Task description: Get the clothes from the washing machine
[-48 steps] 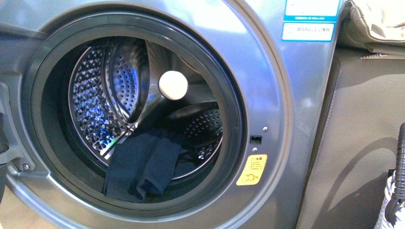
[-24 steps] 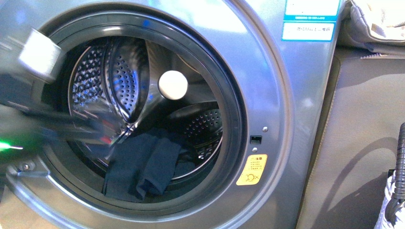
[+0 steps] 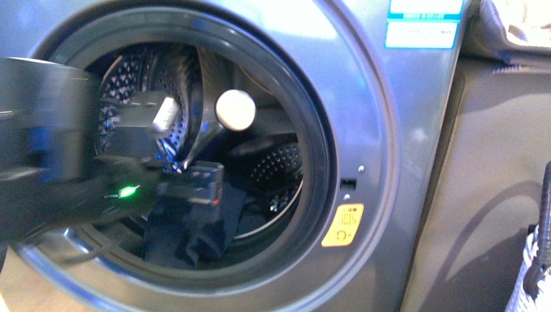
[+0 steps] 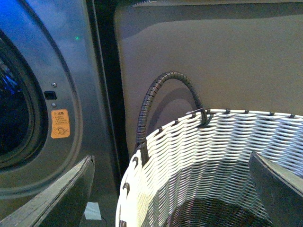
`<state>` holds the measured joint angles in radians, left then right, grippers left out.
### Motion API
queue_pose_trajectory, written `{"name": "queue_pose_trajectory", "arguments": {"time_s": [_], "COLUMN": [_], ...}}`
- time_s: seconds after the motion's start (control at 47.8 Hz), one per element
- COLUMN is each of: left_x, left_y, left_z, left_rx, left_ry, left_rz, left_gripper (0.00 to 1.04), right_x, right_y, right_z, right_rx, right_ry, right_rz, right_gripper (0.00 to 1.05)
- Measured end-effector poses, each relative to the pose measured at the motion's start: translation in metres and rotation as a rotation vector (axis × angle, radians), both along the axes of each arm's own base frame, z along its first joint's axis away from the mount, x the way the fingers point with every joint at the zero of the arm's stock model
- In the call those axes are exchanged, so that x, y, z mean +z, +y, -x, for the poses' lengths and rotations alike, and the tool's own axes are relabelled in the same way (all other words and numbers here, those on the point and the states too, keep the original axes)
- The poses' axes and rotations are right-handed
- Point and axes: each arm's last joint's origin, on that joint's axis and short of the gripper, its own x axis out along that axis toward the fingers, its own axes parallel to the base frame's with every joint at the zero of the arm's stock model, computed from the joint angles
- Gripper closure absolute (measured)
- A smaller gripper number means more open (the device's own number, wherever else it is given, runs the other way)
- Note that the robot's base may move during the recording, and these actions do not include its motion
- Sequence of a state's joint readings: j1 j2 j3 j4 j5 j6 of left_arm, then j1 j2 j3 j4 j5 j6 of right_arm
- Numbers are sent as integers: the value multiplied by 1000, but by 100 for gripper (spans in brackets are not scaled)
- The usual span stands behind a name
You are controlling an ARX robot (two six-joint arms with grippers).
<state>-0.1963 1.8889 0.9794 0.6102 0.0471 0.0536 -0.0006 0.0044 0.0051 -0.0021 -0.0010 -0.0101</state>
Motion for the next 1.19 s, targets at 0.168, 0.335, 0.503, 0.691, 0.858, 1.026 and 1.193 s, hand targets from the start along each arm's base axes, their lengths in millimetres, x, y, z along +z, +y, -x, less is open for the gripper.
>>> {"name": "queue_pose_trajectory", "arguments": {"time_s": [0.168, 0.335, 0.503, 0.691, 0.858, 1.026, 1.193], "left_x": [-7, -22, -27, -30, -34, -39, -41], "left_y": [0, 4, 11, 16, 17, 15, 9], "left_z": [-27, -66, -95, -113, -124, -127, -125], "left_rx": [9, 53, 110, 147, 148, 126, 84], "left_ry": [37, 91, 114, 126, 176, 262, 315], "left_rz": [-16, -43, -64, -73, -36, 87, 218], "left_gripper": [6, 6, 6, 6, 6, 6, 6], "right_x": [0, 0, 0, 0, 0, 0, 0], "right_y": [0, 0, 0, 0, 0, 0, 0], "right_z": [0, 0, 0, 0, 0, 0, 0], "right_rx": [0, 0, 0, 0, 0, 0, 0], "right_ry": [0, 0, 0, 0, 0, 0, 0], "right_rz": [0, 0, 0, 0, 0, 0, 0], "right_gripper": [8, 8, 8, 8, 8, 8, 8]}}
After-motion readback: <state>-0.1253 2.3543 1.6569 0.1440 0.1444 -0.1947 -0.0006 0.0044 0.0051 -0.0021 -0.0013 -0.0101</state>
